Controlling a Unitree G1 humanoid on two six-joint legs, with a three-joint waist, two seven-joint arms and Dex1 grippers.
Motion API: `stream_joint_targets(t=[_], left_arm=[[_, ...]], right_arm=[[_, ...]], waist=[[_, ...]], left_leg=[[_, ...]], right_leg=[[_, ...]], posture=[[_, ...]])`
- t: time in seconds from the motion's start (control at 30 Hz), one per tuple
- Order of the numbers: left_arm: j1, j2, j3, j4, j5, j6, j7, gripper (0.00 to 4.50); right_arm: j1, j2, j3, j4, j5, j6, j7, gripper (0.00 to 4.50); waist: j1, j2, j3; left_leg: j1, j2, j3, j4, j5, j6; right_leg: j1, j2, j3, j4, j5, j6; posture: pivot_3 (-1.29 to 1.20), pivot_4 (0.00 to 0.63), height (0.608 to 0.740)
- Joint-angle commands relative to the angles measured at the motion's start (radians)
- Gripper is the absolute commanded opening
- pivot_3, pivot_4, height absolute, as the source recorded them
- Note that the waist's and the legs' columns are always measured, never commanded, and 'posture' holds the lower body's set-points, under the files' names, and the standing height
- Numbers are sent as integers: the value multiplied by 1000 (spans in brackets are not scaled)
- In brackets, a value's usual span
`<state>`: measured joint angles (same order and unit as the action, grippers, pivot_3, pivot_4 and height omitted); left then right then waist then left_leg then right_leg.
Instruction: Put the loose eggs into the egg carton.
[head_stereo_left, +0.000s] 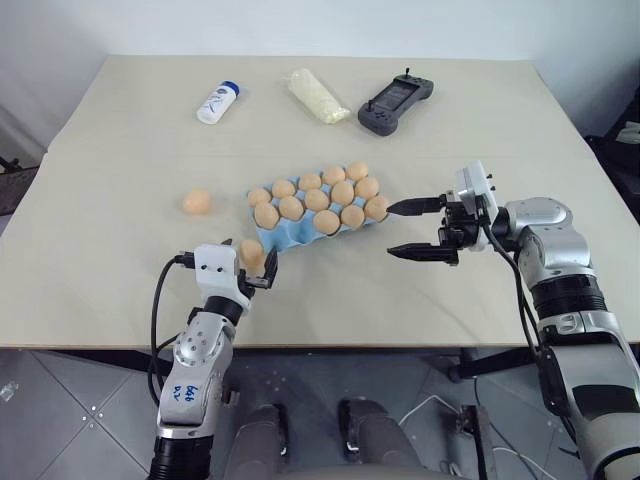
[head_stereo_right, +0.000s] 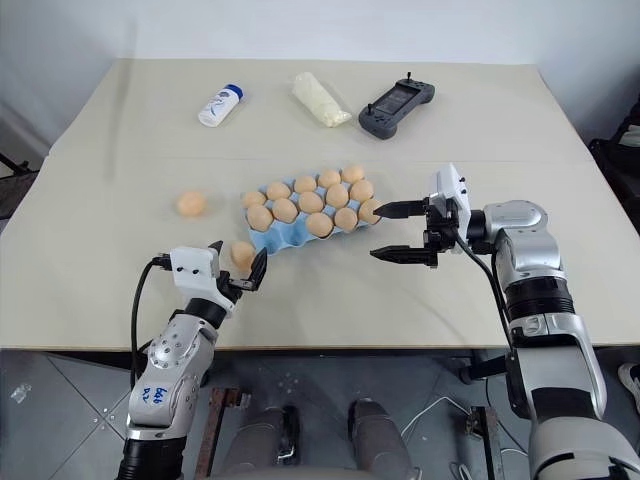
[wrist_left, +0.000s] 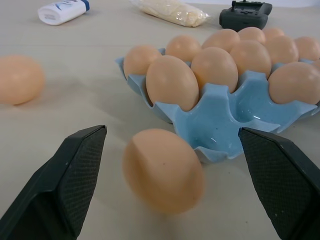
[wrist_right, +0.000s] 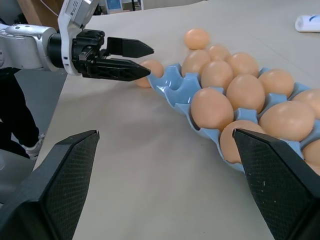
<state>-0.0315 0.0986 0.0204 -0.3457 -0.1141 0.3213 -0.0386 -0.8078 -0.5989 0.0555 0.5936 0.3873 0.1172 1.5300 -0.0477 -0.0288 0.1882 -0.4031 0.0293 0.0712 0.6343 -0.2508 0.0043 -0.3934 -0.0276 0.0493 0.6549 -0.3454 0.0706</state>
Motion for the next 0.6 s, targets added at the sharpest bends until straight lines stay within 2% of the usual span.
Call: stream_joint_targets(t=[0.03,0.5,0.6], left_arm=[[-4,11,4,-1,2,-9,-18,4500],[-123,103,43,117,-15,76,-114,4500],[-141,122,37,133,-4,69,-130,3918]], right_arm=[[5,-13,-29,-40,18,11,30,4473],[-7,-3,-29,-39,9,14,6,4473],[-9,-2,-29,-38,7,13,3,4500]], waist=[[0,0,0],[4,0,0],[6,0,0]], left_leg=[[0,0,0,0,0,0],[0,0,0,0,0,0],[0,0,0,0,0,0]], right_leg=[[0,0,0,0,0,0],[0,0,0,0,0,0],[0,0,0,1,0,0]], posture=[[0,150,740],[0,150,740],[0,150,740]])
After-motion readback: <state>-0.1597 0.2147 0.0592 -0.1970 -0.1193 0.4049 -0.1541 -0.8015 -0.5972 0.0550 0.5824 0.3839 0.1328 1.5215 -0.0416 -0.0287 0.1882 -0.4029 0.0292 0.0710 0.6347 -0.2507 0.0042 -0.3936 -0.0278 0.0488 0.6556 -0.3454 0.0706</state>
